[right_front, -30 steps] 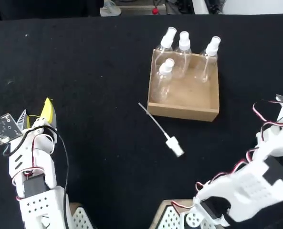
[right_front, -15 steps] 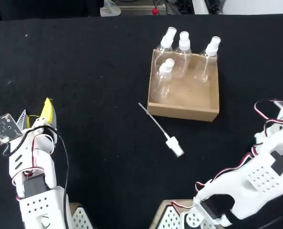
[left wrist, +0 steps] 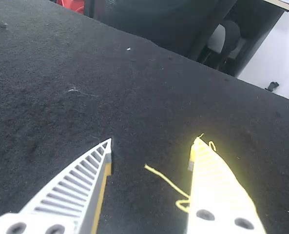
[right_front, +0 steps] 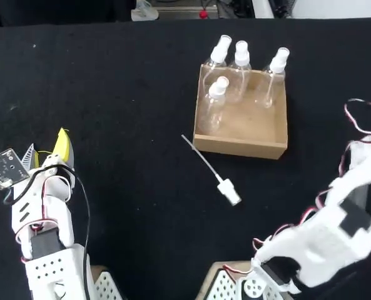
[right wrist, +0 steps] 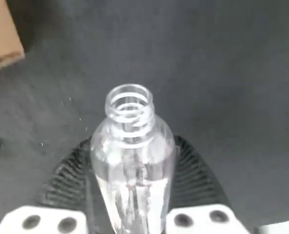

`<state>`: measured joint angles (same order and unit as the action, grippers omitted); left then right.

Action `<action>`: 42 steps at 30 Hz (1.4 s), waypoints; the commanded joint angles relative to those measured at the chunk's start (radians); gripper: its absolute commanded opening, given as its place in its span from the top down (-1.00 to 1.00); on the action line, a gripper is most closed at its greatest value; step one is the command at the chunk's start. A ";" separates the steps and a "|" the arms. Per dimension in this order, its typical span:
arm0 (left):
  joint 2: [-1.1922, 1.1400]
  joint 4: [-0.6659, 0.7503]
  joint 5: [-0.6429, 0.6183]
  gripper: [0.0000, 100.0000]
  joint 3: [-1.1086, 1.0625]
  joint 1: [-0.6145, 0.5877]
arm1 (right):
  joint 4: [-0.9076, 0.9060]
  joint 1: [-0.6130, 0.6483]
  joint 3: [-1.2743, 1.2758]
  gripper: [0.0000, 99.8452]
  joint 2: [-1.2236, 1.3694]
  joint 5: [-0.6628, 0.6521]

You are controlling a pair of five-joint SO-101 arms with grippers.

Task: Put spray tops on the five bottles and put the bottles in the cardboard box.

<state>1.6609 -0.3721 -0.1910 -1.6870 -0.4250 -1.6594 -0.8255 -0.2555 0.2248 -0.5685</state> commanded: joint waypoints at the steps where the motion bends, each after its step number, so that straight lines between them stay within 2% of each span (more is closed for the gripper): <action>1: 0.012 0.023 0.002 0.50 -0.021 0.012 | 0.137 0.060 0.193 0.98 -0.275 -0.008; 3: 0.012 0.023 0.002 0.50 -0.021 0.012 | 0.292 0.087 0.398 0.98 -0.427 0.008; 8: 0.012 0.021 0.002 0.50 -0.021 0.010 | 0.870 0.106 0.937 0.98 -0.794 0.138; 12: 0.012 0.021 0.002 0.50 -0.021 0.010 | 1.117 0.121 1.165 0.98 -0.952 0.203; 17: 0.012 0.021 0.002 0.50 -0.021 0.010 | 1.297 0.123 1.271 0.98 -0.955 0.242; 25: 0.012 0.021 0.002 0.50 -0.021 0.010 | 1.907 0.104 1.488 0.98 -0.805 0.382; 27: 0.012 0.021 0.002 0.50 -0.021 0.010 | 1.970 0.104 1.497 0.98 -0.754 0.388; 34: 0.012 0.021 0.002 0.50 -0.021 0.010 | 1.978 0.049 1.481 0.98 -0.599 0.404; 37: 0.012 0.021 0.002 0.50 -0.021 0.012 | 1.978 0.046 1.489 0.98 -0.595 0.463; 42: 0.012 0.023 0.002 0.50 -0.021 0.012 | 1.975 0.048 1.492 0.98 -0.587 0.480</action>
<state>1.6609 -0.3721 -0.1910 -1.6870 -0.4250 0.2908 -0.7580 1.2436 -0.3675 -0.0974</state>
